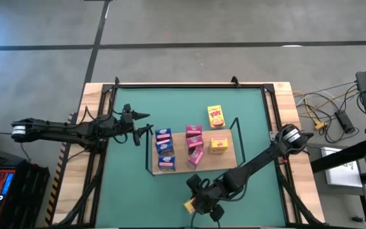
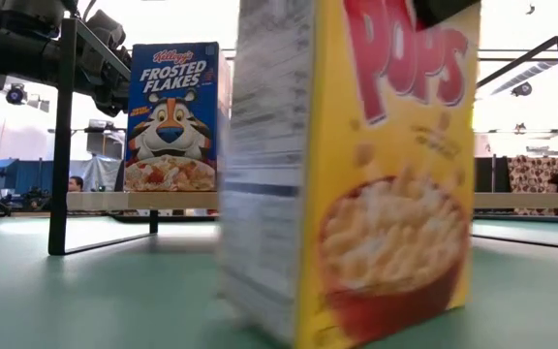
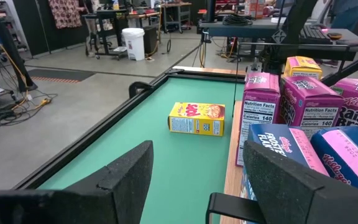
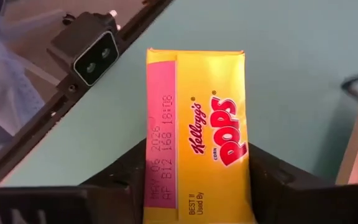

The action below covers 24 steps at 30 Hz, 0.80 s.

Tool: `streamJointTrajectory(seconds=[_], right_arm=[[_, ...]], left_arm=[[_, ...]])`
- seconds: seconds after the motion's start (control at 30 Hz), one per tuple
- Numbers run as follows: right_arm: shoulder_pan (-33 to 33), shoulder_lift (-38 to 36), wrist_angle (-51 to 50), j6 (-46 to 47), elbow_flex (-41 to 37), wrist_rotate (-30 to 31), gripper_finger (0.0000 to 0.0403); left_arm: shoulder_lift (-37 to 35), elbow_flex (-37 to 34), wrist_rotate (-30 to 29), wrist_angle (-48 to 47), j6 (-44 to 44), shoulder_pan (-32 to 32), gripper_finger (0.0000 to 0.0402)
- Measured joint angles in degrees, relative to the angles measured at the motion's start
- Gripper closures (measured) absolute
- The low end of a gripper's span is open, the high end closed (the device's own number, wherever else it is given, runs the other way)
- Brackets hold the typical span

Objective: Stack cereal on shelf
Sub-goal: Put the bottom yellow cereal box on the shelf aligned with the other yellow cereal box

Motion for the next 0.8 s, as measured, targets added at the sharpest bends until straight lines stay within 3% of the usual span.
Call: streamJointTrajectory(seconds=[0.2,0.5,0.8], right_arm=[[0.00,-3.24,-7.05,8.05,-0.01,1.19,0.0239],[0.15,-10.43,-19.18,17.52,-0.61,8.50,0.0222],[0.42,-21.22,-20.81,25.54,-9.45,13.71,0.0221]], left_arm=[[0.00,0.00,0.00,-0.02,0.00,0.00,0.0168],[0.02,0.00,0.00,-0.02,0.00,-0.02,0.0168],[0.35,0.02,0.00,0.09,-0.02,-0.02,0.0168]])
